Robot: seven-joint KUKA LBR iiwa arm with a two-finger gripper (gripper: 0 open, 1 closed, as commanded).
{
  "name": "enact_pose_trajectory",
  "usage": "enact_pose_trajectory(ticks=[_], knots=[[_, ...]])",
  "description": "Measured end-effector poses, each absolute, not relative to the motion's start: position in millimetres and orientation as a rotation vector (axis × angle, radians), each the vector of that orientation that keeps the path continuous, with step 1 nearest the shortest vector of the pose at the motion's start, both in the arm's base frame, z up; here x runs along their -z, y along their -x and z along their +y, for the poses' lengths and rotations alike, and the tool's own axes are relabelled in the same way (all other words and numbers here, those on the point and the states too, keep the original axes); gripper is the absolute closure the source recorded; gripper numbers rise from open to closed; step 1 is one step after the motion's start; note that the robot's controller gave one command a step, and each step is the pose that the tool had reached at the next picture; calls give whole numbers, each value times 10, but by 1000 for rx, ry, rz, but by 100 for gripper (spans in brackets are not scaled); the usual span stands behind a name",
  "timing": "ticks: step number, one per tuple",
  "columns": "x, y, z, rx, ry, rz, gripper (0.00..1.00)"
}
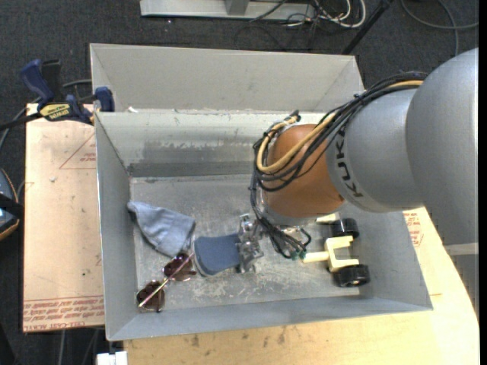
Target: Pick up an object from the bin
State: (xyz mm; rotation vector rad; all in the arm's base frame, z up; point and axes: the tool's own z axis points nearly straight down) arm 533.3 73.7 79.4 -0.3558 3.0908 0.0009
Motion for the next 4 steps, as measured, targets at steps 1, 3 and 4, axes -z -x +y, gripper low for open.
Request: enact_pose_trajectory(ticks=[1, 3, 4], knots=[[-804, -5325, 741, -1, 357, 3091, 100], [-1135, -5169, 968, -3, 926, 3000, 100], [-2127, -5116, 771, -2, 626, 3076, 100]])
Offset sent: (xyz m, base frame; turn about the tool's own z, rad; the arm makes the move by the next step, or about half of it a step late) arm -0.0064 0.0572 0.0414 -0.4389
